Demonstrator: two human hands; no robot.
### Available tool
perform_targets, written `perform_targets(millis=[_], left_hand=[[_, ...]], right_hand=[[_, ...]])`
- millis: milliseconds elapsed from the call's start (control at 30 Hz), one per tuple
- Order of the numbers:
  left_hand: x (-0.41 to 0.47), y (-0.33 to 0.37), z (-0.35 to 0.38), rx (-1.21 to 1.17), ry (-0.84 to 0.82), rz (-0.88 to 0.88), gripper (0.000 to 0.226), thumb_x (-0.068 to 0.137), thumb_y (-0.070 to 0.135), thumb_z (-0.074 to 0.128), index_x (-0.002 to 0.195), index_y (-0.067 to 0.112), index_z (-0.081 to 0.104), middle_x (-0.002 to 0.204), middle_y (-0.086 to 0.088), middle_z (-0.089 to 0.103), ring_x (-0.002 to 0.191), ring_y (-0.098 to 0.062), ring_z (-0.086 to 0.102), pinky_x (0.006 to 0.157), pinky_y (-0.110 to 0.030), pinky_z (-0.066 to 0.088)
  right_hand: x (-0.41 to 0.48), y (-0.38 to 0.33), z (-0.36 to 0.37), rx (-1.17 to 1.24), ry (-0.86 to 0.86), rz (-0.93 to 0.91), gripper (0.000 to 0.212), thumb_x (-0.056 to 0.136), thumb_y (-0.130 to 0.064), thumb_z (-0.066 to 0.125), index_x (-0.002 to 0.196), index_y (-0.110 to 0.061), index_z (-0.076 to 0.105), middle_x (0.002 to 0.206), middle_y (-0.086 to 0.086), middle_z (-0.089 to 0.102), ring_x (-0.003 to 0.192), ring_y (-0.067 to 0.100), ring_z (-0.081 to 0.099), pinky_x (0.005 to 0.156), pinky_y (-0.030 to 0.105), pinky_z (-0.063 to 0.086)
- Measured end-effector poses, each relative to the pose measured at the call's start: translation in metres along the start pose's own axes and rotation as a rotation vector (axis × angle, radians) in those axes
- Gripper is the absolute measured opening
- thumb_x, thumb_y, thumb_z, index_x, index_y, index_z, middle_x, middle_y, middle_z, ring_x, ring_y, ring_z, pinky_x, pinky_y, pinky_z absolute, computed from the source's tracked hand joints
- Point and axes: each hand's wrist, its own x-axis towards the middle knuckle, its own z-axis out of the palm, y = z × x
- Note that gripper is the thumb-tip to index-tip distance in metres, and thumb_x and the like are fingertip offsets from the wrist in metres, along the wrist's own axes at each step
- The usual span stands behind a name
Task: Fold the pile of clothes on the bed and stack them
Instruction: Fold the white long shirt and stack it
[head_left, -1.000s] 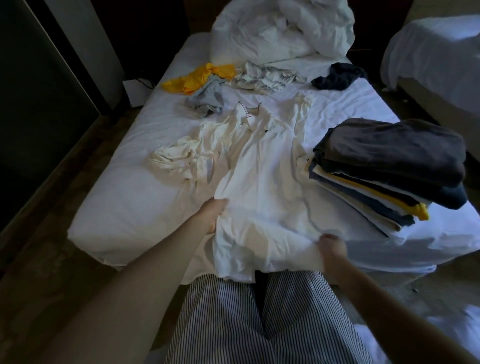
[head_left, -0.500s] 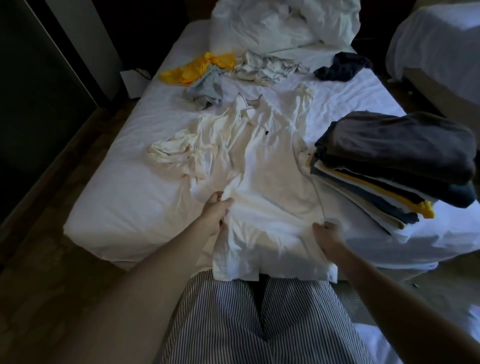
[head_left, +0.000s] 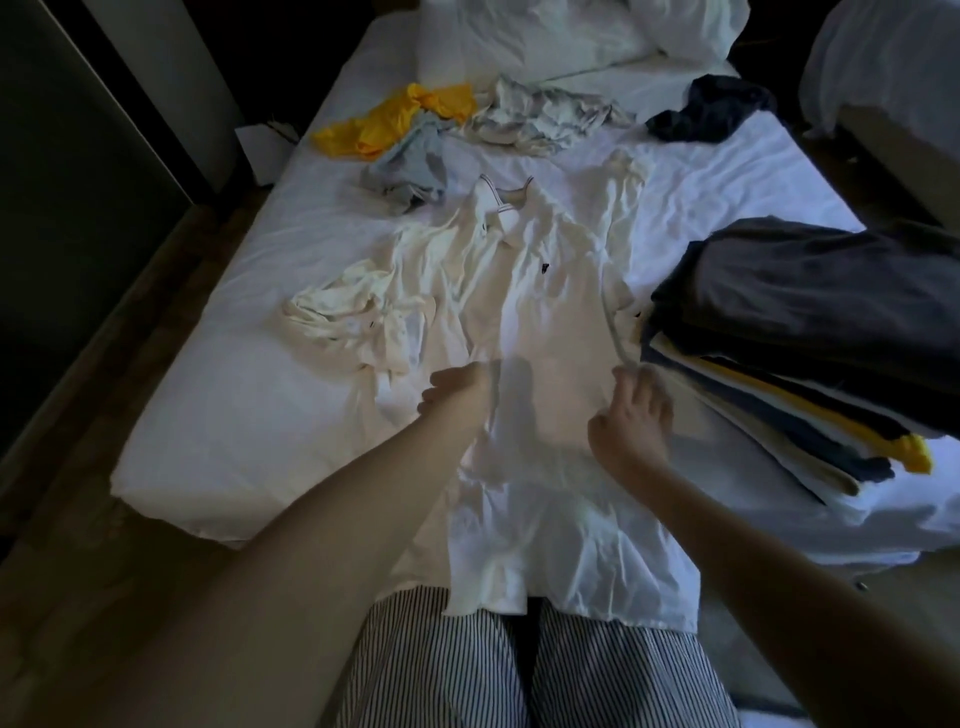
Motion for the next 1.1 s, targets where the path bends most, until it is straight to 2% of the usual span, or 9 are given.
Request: perform_targets(millis=[133,300,400,533,633,767,900,1000,1100], left_hand=[[-0.077,0.077,-0.032,0.022,-0.079,0.13,0.052,0.083,0.038,0.049,0.117,0.0,0.059,0.116,-0.02,0.064,0.106,-0.038,0.062,0.092,-0.044,0.051],[-0.054,0.134,-0.017,0.151,-0.071,0.267,0.034,0.098,0.017,0.036,0.12,0.0,0.055,0.126,-0.02,0.056,0.115,-0.034,0.055,0.094,-0.035,0.045],[-0.01,0.149,0.003,0.159,-0.102,0.295,0.031,0.097,0.018,0.036,0.12,0.007,0.054,0.12,-0.012,0.058,0.107,-0.03,0.055,0.079,-0.031,0.044],[0.016,0.162,0.03,-0.043,-0.251,0.218,0.022,0.095,0.023,0.044,0.108,0.018,0.06,0.107,-0.009,0.064,0.091,-0.027,0.062,0.069,-0.032,0.056],[0.018,0.178,0.037,-0.116,-0.367,0.14,0.013,0.093,0.021,0.051,0.088,0.015,0.062,0.077,-0.003,0.061,0.064,-0.016,0.056,0.044,-0.015,0.045],[0.024,0.197,0.038,-0.259,-0.647,0.008,0.023,0.095,0.024,0.051,0.076,0.015,0.06,0.059,0.0,0.067,0.054,-0.012,0.064,0.05,-0.018,0.052],[0.047,0.198,0.009,-0.494,-0.356,0.1,0.011,0.091,0.013,0.052,0.089,0.009,0.063,0.073,-0.003,0.065,0.064,-0.018,0.063,0.065,-0.026,0.053],[0.055,0.177,-0.017,-0.258,-0.013,0.293,0.012,0.092,0.013,0.052,0.099,0.02,0.059,0.075,0.004,0.057,0.065,-0.011,0.053,0.064,-0.023,0.046],[0.052,0.158,-0.033,-0.093,-0.025,0.296,0.013,0.093,0.019,0.049,0.104,0.018,0.056,0.088,-0.005,0.061,0.073,-0.019,0.057,0.068,-0.027,0.049]], right_hand=[[0.049,-0.023,-0.006,-0.03,0.033,-0.173,0.059,0.082,-0.013,0.041,0.14,-0.009,0.032,0.146,0.014,0.032,0.137,0.028,0.024,0.111,0.033,0.011],[0.12,-0.043,0.007,-0.152,0.051,-0.326,0.056,0.088,-0.02,0.036,0.143,-0.011,0.031,0.152,0.01,0.027,0.142,0.024,0.02,0.111,0.032,0.006],[0.149,-0.038,0.036,-0.216,0.085,-0.387,0.057,0.081,-0.025,0.034,0.13,-0.004,0.052,0.137,0.02,0.049,0.128,0.034,0.046,0.104,0.038,0.016],[0.164,-0.025,0.077,-0.208,0.077,-0.366,0.051,0.081,-0.025,0.037,0.12,-0.001,0.06,0.122,0.019,0.061,0.115,0.033,0.057,0.102,0.042,0.027],[0.166,-0.028,0.082,-0.195,0.14,-0.361,0.05,0.082,-0.023,0.037,0.121,-0.002,0.06,0.123,0.016,0.061,0.117,0.031,0.055,0.105,0.041,0.027],[0.168,-0.025,0.082,-0.169,0.191,-0.382,0.049,0.085,-0.023,0.036,0.123,-0.003,0.059,0.123,0.015,0.061,0.117,0.03,0.055,0.105,0.04,0.026],[0.17,-0.024,0.083,-0.15,0.23,-0.388,0.048,0.084,-0.023,0.037,0.123,-0.004,0.059,0.125,0.013,0.061,0.121,0.024,0.043,0.106,0.039,0.026],[0.169,-0.026,0.083,-0.203,0.196,-0.386,0.048,0.085,-0.025,0.036,0.121,-0.007,0.061,0.125,0.012,0.061,0.119,0.026,0.048,0.105,0.039,0.025],[0.168,-0.032,0.078,-0.278,0.15,-0.374,0.049,0.082,-0.025,0.034,0.115,-0.004,0.064,0.118,0.015,0.064,0.11,0.031,0.06,0.1,0.042,0.026]])
